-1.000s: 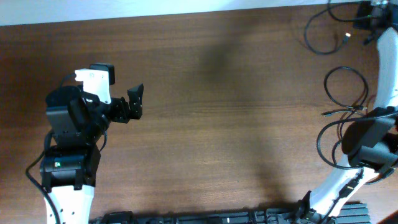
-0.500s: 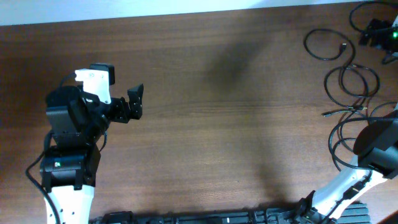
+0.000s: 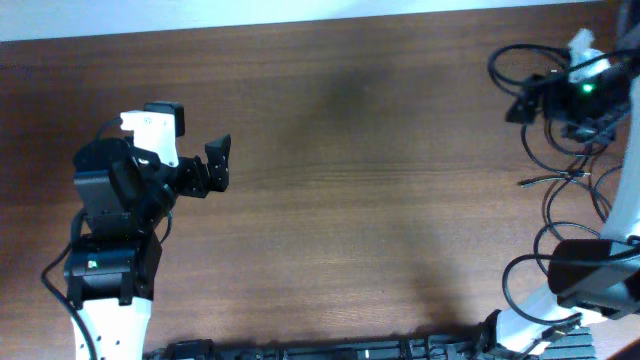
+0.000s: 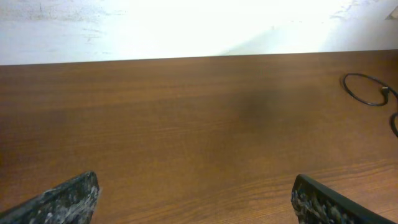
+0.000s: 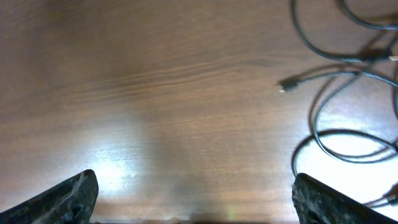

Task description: Untangle cables

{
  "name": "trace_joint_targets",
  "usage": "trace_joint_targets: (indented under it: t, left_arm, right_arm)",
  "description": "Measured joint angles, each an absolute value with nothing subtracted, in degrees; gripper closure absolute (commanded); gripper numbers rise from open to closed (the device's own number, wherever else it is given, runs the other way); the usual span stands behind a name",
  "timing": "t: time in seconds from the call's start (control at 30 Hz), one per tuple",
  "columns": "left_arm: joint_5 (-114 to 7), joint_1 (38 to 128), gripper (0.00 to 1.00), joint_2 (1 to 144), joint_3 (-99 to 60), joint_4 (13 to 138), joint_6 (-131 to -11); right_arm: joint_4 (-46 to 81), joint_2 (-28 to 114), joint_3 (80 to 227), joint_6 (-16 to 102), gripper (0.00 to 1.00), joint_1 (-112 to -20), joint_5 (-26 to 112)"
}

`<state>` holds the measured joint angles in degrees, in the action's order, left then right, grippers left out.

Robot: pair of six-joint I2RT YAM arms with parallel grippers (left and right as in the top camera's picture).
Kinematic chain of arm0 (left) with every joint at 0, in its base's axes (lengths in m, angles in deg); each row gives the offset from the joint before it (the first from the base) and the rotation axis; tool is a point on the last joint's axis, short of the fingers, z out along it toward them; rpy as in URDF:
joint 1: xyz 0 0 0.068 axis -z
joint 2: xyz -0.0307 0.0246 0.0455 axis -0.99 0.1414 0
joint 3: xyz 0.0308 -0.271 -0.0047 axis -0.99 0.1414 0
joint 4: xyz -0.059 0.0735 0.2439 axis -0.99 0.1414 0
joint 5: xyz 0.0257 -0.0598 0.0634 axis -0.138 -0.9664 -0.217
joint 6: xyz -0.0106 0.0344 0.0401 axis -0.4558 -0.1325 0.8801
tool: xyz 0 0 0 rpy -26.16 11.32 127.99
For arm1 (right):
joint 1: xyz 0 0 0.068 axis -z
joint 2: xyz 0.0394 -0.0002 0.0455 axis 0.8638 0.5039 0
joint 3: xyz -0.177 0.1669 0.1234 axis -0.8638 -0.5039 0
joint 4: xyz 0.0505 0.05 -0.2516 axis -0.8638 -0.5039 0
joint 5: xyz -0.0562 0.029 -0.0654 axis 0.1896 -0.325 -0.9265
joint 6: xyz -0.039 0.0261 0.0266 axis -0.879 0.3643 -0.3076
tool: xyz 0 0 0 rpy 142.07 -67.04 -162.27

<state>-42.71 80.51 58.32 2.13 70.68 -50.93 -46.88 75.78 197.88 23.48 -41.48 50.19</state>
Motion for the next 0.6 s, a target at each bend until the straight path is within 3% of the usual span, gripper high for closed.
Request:
trace_joint_targets:
  t: [0.17,0.37,0.6]
  left_arm:
    - [-42.7,80.5,0.01,58.3,2.1,70.7,-50.9]
    - [-42.7,80.5,0.01,58.3,2.1,70.7,-50.9]
    - [-42.7,80.5,0.01,58.3,2.1,70.7,-50.9]
  right_arm:
    - [-46.9,75.8,197.9,29.9,0.01,-54.4,50.8]
    - [-46.9,74.8,197.9,37.7,0.01,-54.9,53.3]
    - [-46.9,56.7,197.9,46.8,0.01,-64.0,44.8]
